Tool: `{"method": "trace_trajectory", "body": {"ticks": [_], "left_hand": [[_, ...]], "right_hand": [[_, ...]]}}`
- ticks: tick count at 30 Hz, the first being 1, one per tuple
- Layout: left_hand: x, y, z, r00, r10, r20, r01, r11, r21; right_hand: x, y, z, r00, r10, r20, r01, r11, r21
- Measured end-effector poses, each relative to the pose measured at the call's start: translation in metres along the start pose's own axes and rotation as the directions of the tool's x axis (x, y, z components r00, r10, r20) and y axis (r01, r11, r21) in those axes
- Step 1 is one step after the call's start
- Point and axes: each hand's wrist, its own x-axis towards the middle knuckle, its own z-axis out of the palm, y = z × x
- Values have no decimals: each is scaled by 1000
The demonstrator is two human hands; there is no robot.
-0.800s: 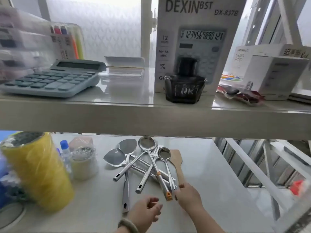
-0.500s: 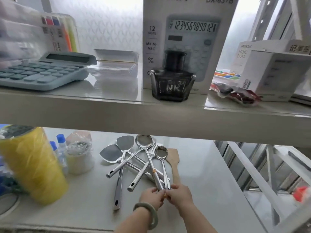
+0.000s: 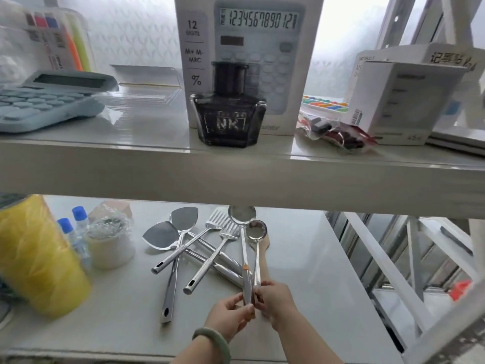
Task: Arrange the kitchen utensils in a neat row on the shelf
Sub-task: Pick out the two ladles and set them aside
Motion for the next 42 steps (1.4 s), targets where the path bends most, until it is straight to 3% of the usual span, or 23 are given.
{"method": "trace_trajectory", "body": {"ticks": [6,12,16,21,24,26,29,32,36,42], "left_hand": [[-9,1,38,995,33,97,-32,999,-11],[-10,-13,95,981,-12,194,16,1000,-16],[-10,-31,119,973,-70,221,73,997,-3],[-4,-45,136,979,-116,167,109,993,56],[-4,-44,142,984,-116,138,88,977,196],[-5,-43,146,992,-59,115,6,908,418],[-4,-39,150,992,63,107,-123,620,775],[-2,-37,154,985,112,132,-168,443,881],[0,-35,154,978,104,183,-208,349,914],[-1,-28,143,965,69,252,-260,308,915]], "right_hand": [[-9,-5,-34,997,-63,-43,68,991,117],[-11,-11,-88,977,-133,-166,145,987,64],[-6,-4,-121,970,-100,-222,112,993,39],[6,10,-149,957,-76,-281,55,995,-84],[11,13,-159,933,-126,-337,37,966,-257],[9,11,-162,915,-192,-356,30,909,-415],[6,7,-161,902,-300,-312,65,806,-588],[4,7,-157,905,-334,-265,59,714,-697],[4,9,-154,909,-326,-260,24,663,-748],[2,3,-147,901,-330,-284,19,682,-731]]}}
